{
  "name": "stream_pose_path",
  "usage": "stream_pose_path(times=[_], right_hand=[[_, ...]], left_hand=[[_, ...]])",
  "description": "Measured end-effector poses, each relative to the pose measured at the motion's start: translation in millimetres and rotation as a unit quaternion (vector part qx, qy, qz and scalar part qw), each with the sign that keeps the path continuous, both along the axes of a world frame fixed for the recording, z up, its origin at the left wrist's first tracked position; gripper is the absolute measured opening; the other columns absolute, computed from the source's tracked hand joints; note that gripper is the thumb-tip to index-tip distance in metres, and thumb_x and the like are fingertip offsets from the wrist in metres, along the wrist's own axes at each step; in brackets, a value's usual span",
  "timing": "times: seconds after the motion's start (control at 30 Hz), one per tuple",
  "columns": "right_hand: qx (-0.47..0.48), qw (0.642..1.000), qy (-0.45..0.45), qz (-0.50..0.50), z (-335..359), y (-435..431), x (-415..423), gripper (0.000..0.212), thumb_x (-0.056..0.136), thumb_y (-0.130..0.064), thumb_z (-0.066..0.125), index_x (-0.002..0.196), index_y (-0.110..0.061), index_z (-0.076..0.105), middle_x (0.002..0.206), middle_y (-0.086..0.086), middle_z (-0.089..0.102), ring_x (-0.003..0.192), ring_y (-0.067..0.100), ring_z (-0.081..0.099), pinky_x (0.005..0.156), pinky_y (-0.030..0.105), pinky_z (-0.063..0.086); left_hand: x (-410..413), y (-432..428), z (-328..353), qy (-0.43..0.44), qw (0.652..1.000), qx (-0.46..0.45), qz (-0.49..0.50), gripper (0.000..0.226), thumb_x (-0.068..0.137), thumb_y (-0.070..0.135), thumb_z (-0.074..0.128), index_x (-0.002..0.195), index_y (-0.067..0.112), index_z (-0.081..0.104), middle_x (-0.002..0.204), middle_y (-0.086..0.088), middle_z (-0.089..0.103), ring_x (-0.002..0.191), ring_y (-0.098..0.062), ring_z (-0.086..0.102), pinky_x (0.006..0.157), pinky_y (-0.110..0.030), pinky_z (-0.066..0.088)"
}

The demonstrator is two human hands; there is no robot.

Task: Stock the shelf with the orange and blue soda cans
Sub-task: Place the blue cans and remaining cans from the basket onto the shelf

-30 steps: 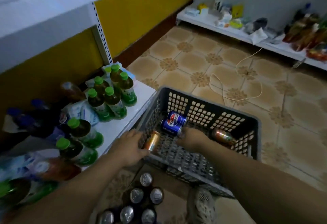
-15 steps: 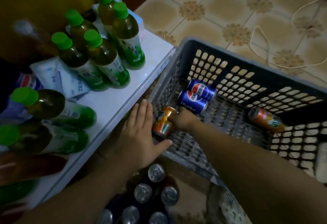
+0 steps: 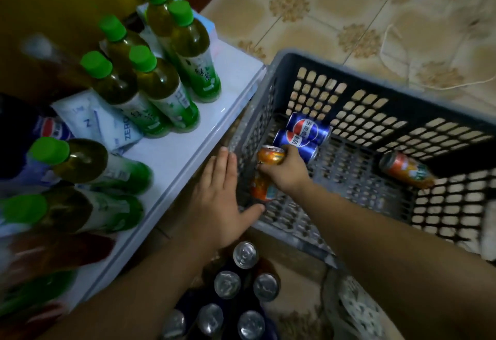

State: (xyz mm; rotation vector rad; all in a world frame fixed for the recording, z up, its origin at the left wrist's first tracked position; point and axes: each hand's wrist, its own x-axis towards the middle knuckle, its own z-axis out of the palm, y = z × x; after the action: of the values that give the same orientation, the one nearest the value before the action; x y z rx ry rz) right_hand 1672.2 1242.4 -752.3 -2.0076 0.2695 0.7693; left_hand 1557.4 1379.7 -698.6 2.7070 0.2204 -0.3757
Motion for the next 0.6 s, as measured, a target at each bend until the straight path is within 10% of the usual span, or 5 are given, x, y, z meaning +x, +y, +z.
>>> stream_pose_path(times=[0.2, 0.33, 0.6], right_hand=[[0.11, 0.992, -0.057, 0.015, 162, -38, -18, 0.072, 0.079, -0.013, 0.075, 0.138, -0.023, 0.036, 0.108, -0.007, 0.053, 0.097, 0.014, 0.058, 0.085, 0.035, 0.053], [0.184, 0.978, -0.092, 0.026, 273, -42, -39, 0.072, 0.076, -0.006, 0.072, 0.137, -0.025, 0.041, 0.121, 0.006, 0.055, 0.103, 0.024, 0.061, 0.09, 0.046, 0.055], [0.272, 0.934, -0.182, 0.145, 462, -7, -128, 0.076, 0.06, -0.026, 0.081, 0.124, -0.03, 0.042, 0.12, 0.004, 0.056, 0.105, 0.022, 0.061, 0.09, 0.043, 0.054]], left_hand=[[2, -7, 86, 0.117, 0.985, -0.12, 0.038, 0.11, 0.074, 0.071, 0.061, 0.154, 0.024, 0.001, 0.162, 0.004, -0.001, 0.149, -0.018, -0.002, 0.121, -0.043, 0.009], [-23, -19, 180, 0.024, 0.944, -0.32, 0.083, 0.07, 0.072, 0.048, 0.079, 0.129, 0.035, 0.04, 0.135, 0.015, 0.047, 0.125, -0.005, 0.045, 0.104, -0.027, 0.037], [-103, -3, 360, -0.187, 0.901, -0.358, 0.161, 0.057, 0.074, 0.015, 0.08, 0.122, 0.024, 0.052, 0.103, 0.017, 0.062, 0.09, 0.006, 0.06, 0.082, -0.018, 0.051]])
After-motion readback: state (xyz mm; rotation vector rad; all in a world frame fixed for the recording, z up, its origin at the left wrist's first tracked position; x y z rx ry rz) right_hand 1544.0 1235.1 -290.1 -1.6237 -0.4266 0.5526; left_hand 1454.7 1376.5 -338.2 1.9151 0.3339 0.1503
